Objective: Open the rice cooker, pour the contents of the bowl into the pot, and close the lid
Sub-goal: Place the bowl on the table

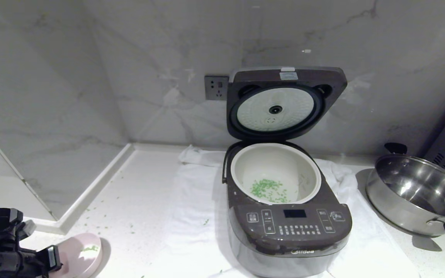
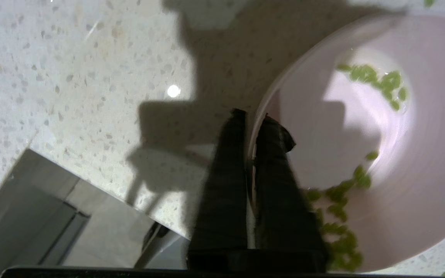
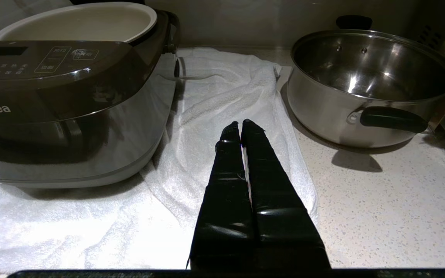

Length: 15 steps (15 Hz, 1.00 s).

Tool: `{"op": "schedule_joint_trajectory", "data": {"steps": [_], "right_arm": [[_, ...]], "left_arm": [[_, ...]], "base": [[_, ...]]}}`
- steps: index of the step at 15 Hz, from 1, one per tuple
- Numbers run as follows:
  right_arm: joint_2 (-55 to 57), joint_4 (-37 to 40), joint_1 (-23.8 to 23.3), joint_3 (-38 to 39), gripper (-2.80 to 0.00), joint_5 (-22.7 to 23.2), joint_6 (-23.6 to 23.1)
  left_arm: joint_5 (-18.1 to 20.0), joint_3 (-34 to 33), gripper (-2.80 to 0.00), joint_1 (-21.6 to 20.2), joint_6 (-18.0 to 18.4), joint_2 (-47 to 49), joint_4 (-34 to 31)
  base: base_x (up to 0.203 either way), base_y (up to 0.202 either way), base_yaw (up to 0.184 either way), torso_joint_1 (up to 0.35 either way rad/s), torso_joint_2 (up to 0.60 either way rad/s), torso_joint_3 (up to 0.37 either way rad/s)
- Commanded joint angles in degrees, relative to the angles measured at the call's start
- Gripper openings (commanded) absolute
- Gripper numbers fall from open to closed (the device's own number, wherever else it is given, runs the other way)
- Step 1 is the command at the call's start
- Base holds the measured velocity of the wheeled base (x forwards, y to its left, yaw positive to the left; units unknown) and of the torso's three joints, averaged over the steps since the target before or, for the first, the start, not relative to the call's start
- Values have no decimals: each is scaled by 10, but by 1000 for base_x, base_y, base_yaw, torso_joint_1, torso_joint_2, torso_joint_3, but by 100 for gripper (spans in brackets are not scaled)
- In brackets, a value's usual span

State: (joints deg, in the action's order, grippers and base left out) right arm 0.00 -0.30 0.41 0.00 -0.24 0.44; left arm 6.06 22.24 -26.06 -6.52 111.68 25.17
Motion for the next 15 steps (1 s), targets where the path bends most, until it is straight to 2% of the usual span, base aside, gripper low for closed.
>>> {"op": "schedule_joint_trajectory", "data": {"steps": [1,5,9,11,15], "right_arm": [[0,0,0,1,-280,0,0],[-1,0,0,1,-280,0,0],[0,0,0,1,-280,0,0],[-1,0,0,1,-280,0,0],[-1,0,0,1,-280,0,0]], "left_arm": [[1,4,0,0,0,-8,2],[5,30,0,7,-3,-47,-14],[24,80,0,18,-7,-109,-110],[29,117,0,54,-22,-154,-177],[29,179,0,181,-74,-227,-283]], "base": [[0,0,0,0,0,0],[0,0,0,0,0,0],[0,0,0,0,0,0],[0,0,0,0,0,0],[0,0,0,0,0,0]]}}
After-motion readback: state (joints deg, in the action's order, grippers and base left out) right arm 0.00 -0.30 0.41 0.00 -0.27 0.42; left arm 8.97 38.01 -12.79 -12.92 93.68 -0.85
